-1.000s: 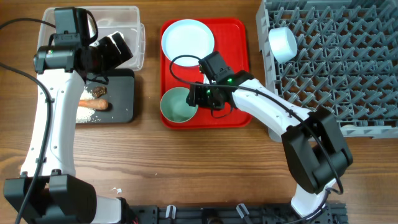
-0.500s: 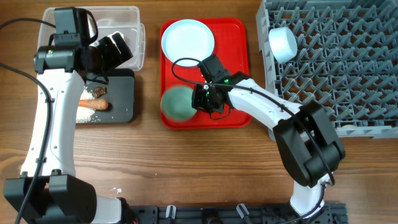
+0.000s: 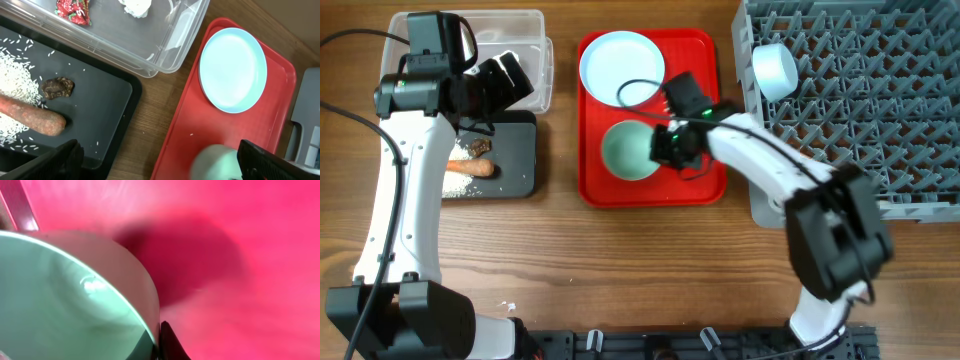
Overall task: Sort waste into correct bins and load items into the dishwasher rack
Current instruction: 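Carry the green bowl right and set it in the dish rack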
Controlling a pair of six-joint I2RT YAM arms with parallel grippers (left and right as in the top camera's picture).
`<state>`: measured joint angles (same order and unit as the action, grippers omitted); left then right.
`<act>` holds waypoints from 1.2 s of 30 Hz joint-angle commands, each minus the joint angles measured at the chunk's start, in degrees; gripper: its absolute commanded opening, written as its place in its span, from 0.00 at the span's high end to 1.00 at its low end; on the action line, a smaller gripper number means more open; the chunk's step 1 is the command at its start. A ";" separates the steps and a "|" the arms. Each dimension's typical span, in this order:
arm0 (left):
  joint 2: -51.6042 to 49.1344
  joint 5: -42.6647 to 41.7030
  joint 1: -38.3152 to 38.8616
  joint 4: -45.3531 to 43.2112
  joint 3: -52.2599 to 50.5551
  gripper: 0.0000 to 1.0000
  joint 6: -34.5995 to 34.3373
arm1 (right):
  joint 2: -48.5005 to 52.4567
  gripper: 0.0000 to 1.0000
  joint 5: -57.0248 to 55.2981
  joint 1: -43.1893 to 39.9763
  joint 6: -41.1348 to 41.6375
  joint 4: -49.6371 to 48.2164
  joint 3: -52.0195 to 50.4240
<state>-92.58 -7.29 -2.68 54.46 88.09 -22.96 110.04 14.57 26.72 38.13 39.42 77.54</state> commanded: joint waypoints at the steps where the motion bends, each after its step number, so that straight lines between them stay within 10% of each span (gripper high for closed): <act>1: -0.33 0.50 -0.11 0.07 -0.02 0.00 0.90 | -12.72 0.96 -21.22 -3.69 -6.34 4.63 4.81; 12: -0.33 0.50 -0.11 0.07 -0.02 0.00 0.90 | -23.93 0.96 -81.33 -4.66 -5.07 15.67 5.22; 27: -0.33 0.50 -0.11 0.07 -0.02 0.00 0.90 | -7.28 0.96 -94.05 -8.22 -42.66 15.41 4.52; 36: -0.33 0.52 -0.11 0.07 -0.02 0.00 0.90 | -4.48 0.96 -85.18 -7.56 -47.25 18.95 2.32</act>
<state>-92.58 -7.31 -2.68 54.46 88.09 -22.96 104.62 -75.81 18.63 -4.95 56.93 80.68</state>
